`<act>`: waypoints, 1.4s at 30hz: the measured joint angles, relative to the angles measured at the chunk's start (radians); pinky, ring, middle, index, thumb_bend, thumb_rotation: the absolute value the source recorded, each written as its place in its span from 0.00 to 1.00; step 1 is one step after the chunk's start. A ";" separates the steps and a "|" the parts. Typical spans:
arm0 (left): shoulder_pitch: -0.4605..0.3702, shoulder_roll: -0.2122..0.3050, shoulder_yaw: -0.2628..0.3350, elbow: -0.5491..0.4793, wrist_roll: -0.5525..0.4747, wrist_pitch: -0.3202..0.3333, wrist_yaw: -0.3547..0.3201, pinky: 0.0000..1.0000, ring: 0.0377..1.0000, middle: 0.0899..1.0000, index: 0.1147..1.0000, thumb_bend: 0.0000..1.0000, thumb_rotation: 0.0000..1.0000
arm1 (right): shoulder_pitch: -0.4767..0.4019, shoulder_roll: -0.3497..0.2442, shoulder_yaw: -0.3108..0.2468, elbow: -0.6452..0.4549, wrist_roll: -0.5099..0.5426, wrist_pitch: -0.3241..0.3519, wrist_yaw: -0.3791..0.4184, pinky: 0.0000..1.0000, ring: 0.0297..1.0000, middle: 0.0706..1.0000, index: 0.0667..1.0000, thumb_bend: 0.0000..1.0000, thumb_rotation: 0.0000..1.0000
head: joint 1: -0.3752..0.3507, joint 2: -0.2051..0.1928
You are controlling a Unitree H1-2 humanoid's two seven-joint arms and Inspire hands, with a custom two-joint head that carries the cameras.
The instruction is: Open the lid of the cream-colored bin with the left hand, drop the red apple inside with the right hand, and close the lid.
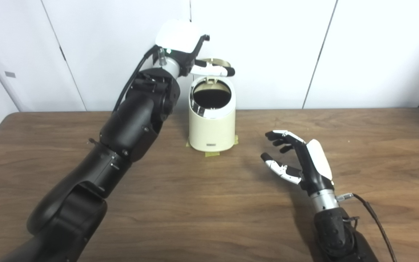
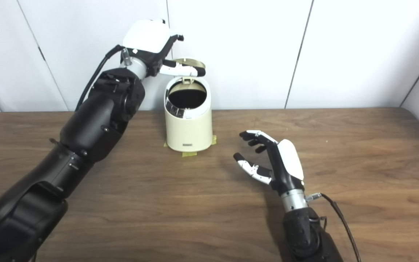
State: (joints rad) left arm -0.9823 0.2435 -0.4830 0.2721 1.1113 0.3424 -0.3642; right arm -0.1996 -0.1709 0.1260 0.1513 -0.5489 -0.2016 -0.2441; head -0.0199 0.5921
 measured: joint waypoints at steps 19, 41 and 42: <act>0.091 -0.014 -0.024 -0.114 0.006 -0.039 -0.004 1.00 1.00 0.91 0.88 0.90 1.00 | 0.000 0.001 0.003 -0.001 -0.004 0.009 0.002 0.54 0.64 0.66 0.66 0.24 0.46 | -0.003 0.000; 0.228 -0.009 -0.023 -0.214 0.048 -0.076 -0.050 1.00 1.00 0.90 0.87 0.89 1.00 | 0.000 0.001 0.003 -0.001 -0.006 0.009 0.002 0.54 0.64 0.66 0.67 0.24 0.42 | 0.000 0.006; 0.231 -0.009 -0.020 -0.214 0.048 -0.076 -0.050 1.00 1.00 0.90 0.87 0.89 1.00 | 0.000 0.001 0.003 -0.001 -0.007 0.010 0.002 0.53 0.64 0.66 0.67 0.24 0.40 | 0.000 0.006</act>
State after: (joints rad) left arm -0.7510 0.2341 -0.5032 0.0577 1.1594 0.2666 -0.4142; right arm -0.1994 -0.1701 0.1291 0.1500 -0.5555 -0.1919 -0.2421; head -0.0199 0.5983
